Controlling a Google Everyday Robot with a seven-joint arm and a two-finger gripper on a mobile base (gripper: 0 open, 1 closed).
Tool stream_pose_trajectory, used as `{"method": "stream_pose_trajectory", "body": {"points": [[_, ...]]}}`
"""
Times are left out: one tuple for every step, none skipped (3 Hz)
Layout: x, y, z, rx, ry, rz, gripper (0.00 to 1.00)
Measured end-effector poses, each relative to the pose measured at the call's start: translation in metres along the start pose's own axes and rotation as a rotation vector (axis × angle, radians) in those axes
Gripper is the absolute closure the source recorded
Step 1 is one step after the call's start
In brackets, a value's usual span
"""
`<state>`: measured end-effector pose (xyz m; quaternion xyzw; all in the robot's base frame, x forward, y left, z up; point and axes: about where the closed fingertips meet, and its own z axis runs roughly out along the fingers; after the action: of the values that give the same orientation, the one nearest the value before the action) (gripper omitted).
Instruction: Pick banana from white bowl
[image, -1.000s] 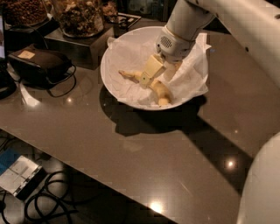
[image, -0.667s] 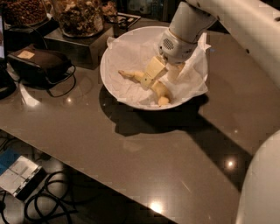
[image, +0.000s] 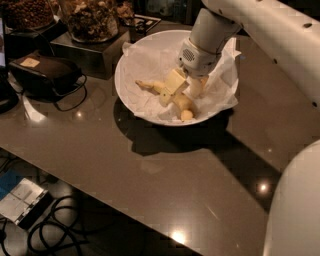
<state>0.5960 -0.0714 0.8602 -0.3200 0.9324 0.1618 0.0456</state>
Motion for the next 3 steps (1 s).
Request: {"method": "stream_pose_trajectory", "body": {"points": [[-0.0009, 0.0054, 0.0109, -0.012, 0.019, -0.006, 0.32], [-0.0013, 0.0086, 0.0159, -0.018, 0.033, -0.009, 0.34], [-0.0016, 0.009, 0.0145, -0.018, 0.033, -0.009, 0.52]]}}
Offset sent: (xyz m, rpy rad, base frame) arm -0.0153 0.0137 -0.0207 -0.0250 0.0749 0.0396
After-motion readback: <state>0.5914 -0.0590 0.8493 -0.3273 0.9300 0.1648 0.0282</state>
